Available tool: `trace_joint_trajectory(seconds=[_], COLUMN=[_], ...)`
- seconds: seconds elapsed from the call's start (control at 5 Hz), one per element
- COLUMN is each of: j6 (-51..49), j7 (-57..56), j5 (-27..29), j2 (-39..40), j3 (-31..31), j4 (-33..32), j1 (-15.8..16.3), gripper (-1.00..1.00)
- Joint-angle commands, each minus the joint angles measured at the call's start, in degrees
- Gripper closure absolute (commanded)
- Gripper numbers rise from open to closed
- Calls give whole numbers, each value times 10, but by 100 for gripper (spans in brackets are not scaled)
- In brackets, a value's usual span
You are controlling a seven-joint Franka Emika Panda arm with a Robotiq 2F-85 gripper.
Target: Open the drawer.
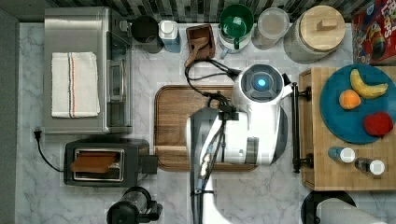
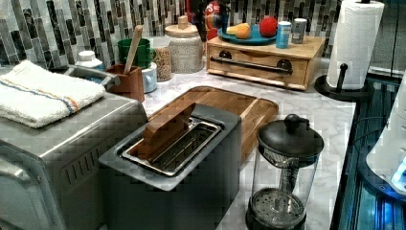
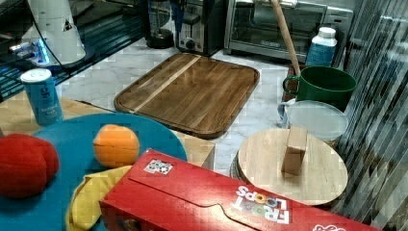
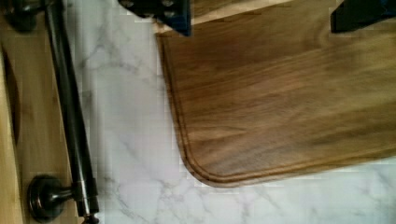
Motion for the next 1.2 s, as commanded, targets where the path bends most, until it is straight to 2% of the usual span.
trace_joint_trajectory(seconds=[0.2, 0.6, 0.8, 1.2], j6=[52, 76, 110, 141], j7=[-141, -199, -204, -168], j5=[-37, -57, -51, -37], j2=[-29, -21, -8, 8], j3=[-61, -88, -75, -68], j4=[-27, -19, -35, -42], j1=[-55, -64, -75, -64], gripper=[-100, -100, -100, -100])
